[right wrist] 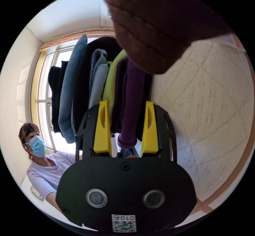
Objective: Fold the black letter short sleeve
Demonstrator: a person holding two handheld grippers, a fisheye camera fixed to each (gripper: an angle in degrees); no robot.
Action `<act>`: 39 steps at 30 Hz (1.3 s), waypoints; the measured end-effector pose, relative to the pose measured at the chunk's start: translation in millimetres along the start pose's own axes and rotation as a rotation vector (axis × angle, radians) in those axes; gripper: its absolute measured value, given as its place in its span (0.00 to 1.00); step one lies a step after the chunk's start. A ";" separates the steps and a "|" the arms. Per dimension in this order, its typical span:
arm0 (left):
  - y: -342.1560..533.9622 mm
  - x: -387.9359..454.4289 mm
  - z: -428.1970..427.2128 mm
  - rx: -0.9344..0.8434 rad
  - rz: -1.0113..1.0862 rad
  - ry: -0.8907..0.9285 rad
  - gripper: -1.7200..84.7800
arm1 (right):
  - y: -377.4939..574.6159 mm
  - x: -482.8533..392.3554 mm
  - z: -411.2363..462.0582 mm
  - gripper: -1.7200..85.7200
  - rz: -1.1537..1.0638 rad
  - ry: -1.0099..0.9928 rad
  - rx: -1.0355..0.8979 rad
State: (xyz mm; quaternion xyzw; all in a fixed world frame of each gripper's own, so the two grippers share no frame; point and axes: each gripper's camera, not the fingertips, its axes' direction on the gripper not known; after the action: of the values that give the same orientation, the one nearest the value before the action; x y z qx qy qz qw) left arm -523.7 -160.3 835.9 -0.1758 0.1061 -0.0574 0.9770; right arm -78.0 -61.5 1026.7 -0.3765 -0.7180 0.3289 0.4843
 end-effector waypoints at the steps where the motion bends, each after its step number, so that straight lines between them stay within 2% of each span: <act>1: -4.3 -6.6 5.1 -0.019 -0.014 0.032 0.15 | -3.2 3.2 -0.3 0.23 0.004 -0.009 -0.010; 5: -20.6 -14.5 22.1 -0.055 0.017 0.082 0.14 | -17.8 14.2 2.4 0.23 0.020 0.013 -0.038; 7: -30.0 -12.0 28.3 -0.061 0.069 0.094 0.13 | -8.8 9.2 2.6 0.22 0.010 0.077 0.020; 9: -37.9 -10.8 34.8 -0.083 0.112 0.098 0.13 | 23.8 2.8 3.4 0.22 -0.015 0.180 0.182; 13: -43.5 -7.6 37.2 -0.141 0.165 0.108 0.12 | 51.4 33.9 10.8 0.21 -0.005 0.099 0.317; 15: -45.2 -4.0 36.1 -0.157 0.180 0.082 0.11 | 48.0 59.2 16.6 0.21 0.007 0.026 0.302; 19: -50.8 0.5 43.8 -0.173 0.210 0.081 0.10 | 49.2 73.1 24.0 0.19 -0.014 0.024 0.282; 26: -48.1 39.2 49.4 -0.117 0.399 -0.024 0.08 | 46.1 66.1 49.1 0.15 -0.138 0.223 0.147; 30: -55.9 47.5 54.3 -0.040 0.446 0.043 0.07 | 49.0 68.4 71.1 0.14 -0.266 0.253 0.146; 32: -63.0 64.5 58.5 -0.007 0.543 0.043 0.06 | 52.2 61.2 85.8 0.13 -0.351 0.318 0.141; 36: -75.7 87.5 78.5 -0.102 0.660 -0.026 0.06 | 66.0 75.4 123.2 0.13 -0.467 0.437 0.056; 39: -70.9 74.8 76.1 -0.142 0.611 -0.032 0.06 | 87.2 97.2 126.7 0.11 -0.351 0.450 0.039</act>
State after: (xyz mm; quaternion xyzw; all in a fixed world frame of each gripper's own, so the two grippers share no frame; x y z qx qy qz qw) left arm -439.1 -212.3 916.8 -0.2045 0.1425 0.2493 0.9358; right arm -202.2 51.9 957.4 -0.3007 -0.6401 0.1618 0.6882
